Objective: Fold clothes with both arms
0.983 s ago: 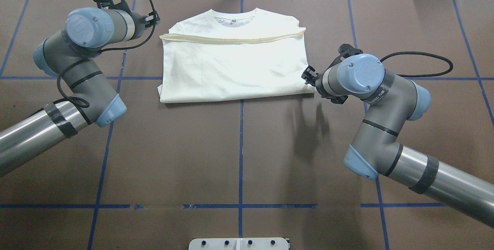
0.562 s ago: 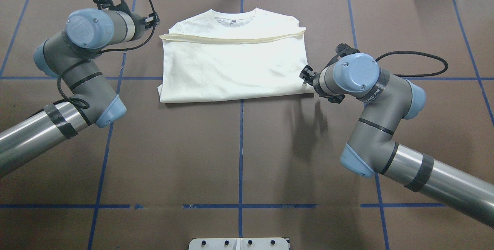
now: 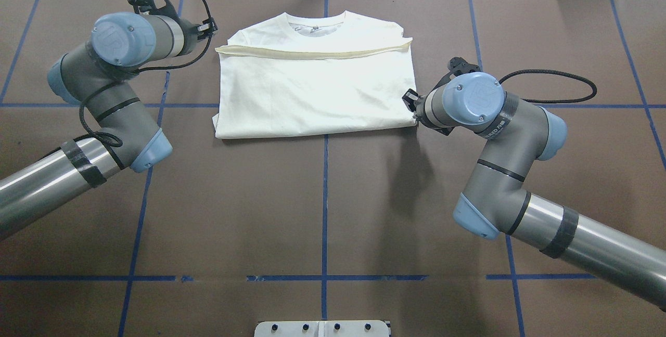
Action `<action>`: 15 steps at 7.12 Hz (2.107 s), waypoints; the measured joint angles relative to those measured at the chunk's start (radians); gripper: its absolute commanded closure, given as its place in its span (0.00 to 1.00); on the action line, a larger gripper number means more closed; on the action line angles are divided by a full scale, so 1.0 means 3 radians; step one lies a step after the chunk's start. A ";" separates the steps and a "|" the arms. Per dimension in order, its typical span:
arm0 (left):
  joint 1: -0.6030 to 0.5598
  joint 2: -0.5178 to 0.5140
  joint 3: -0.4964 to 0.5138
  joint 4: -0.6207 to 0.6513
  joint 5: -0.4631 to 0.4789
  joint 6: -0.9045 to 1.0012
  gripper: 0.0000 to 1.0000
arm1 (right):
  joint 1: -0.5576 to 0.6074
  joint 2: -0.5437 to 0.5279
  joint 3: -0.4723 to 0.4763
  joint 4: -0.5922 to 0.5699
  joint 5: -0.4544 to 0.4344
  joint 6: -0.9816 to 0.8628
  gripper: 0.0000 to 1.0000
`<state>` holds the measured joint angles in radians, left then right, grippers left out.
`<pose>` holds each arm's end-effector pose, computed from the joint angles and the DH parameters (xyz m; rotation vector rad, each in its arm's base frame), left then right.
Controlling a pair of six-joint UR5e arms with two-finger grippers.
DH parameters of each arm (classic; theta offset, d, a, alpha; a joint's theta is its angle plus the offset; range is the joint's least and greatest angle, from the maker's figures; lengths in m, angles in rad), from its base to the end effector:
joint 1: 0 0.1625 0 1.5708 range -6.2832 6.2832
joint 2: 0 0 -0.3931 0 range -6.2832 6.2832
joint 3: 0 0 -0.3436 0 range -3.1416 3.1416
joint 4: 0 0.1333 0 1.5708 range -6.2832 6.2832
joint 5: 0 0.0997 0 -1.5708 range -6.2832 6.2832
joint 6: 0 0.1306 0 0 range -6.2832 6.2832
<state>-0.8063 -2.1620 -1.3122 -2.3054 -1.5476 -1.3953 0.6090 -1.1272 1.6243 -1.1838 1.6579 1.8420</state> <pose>0.3905 -0.6041 0.3524 0.5300 0.9463 -0.5813 -0.4507 -0.4630 0.3591 0.0703 -0.9096 0.7819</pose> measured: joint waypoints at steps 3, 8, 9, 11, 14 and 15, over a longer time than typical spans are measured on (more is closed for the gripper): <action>-0.0001 -0.0013 -0.0073 0.0018 -0.0015 0.0015 0.50 | -0.0532 -0.1206 0.1556 -0.0038 0.0114 0.0003 1.00; 0.0304 0.0188 -0.0998 0.0022 -0.0721 -0.0476 0.19 | -0.1564 -0.1561 0.2009 -0.0073 -0.0085 0.0139 0.00; 0.0360 0.0226 -0.1158 0.0014 -0.0864 -0.0528 0.08 | -0.1416 -0.1431 0.1973 -0.0069 -0.0185 0.0132 0.00; 0.0587 0.0290 -0.1326 0.0024 -0.0934 -0.0764 0.00 | -0.1013 -0.1223 0.1911 -0.0054 -0.0222 0.0085 0.00; 0.1048 0.0350 -0.1348 0.0231 -0.0692 -0.1577 0.03 | -0.0279 -0.0828 0.1493 -0.0013 -0.0203 -0.0269 0.00; 0.1173 0.0345 -0.1331 0.0461 -0.0637 -0.1659 0.04 | -0.0155 -0.0643 0.1277 -0.0006 -0.0214 -0.0318 0.00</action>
<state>-0.4545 -2.0586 -1.7114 -2.1671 -1.7388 -1.8931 0.5625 -1.3200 2.0073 -1.1856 1.5938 1.7467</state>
